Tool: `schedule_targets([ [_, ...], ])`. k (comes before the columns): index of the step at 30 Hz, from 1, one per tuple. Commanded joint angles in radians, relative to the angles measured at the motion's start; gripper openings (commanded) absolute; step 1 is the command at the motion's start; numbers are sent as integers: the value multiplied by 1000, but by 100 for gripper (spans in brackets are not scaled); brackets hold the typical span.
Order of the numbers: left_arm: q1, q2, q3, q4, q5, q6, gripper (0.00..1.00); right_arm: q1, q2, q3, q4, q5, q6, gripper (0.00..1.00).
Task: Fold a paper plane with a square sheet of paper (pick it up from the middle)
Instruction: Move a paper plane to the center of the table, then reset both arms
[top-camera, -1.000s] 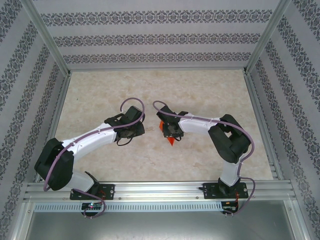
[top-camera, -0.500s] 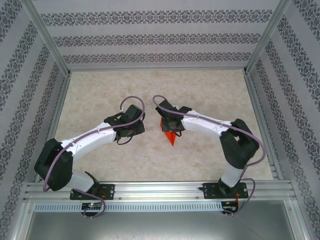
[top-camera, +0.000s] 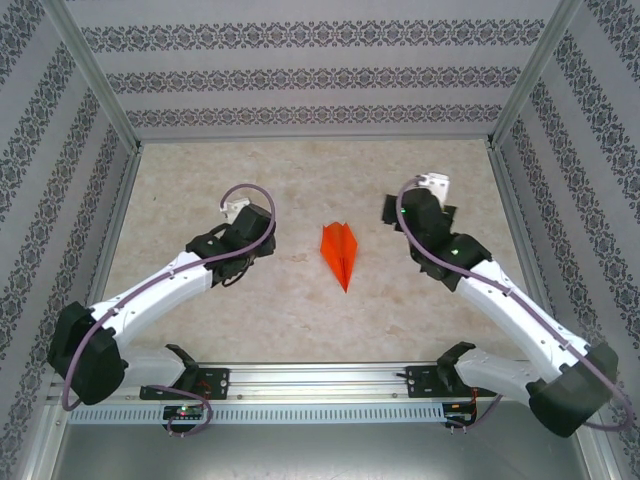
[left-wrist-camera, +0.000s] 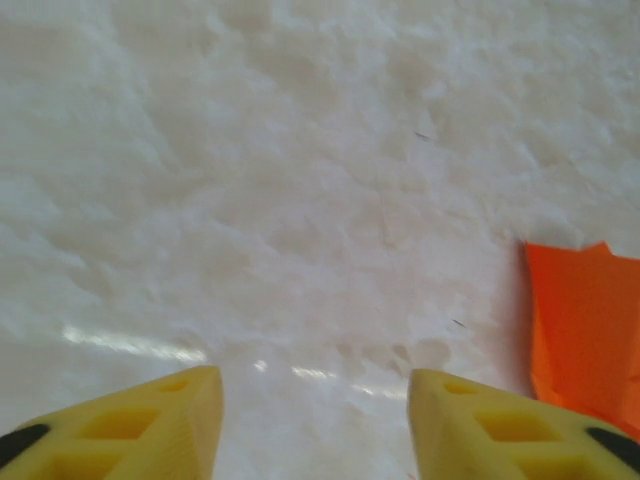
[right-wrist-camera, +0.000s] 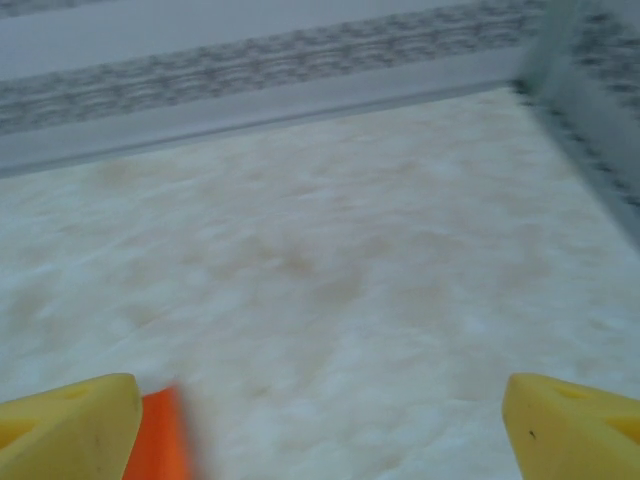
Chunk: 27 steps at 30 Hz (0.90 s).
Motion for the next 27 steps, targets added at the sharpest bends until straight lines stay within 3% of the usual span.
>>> schedule_targets([
  [1,46,-45,-4,-48,-178,76,72,-121,3,-122,140,70,-115,94],
  [3,72,-65,-4,-71,-253,86,97,-189,16,-189,229,78,-174,94],
  [4,86,-76,-10,-70,-293,100,100,-224,34,-233,293,77,-196,94],
  [8,201,-83,-46,-5,-266,168,100,-318,159,-329,504,-27,-287,95],
  [13,305,-46,-68,62,-255,257,100,-343,285,-406,830,-127,-373,96],
  [16,339,-49,-145,230,-278,363,100,-376,332,-420,993,-243,-420,95],
  [18,358,-61,-199,354,-282,420,100,-400,353,-384,948,-302,-450,94],
  [21,386,-52,-293,579,-257,525,100,-443,322,-442,1037,-440,-469,93],
  [27,415,82,-346,847,-121,699,100,-480,277,-527,1162,-516,-472,94],
])
